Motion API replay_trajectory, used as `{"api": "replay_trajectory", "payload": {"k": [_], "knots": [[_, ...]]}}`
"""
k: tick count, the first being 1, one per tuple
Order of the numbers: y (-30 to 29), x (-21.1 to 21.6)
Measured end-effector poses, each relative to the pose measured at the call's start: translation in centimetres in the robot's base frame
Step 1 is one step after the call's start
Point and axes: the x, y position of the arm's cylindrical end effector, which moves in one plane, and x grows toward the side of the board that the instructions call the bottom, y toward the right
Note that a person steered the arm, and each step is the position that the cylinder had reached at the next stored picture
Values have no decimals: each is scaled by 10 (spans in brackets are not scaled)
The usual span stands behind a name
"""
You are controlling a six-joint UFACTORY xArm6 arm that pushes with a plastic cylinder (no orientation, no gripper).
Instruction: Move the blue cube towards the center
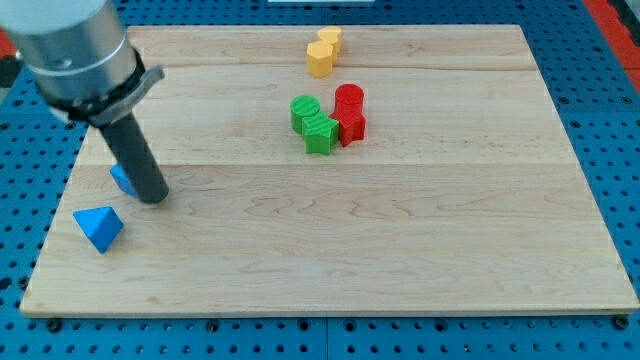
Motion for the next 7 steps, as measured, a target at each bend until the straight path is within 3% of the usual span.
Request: {"api": "replay_trajectory", "payload": {"k": [1, 2, 4, 7], "knots": [[25, 8], [-40, -3], [-75, 0], [-71, -64]]}}
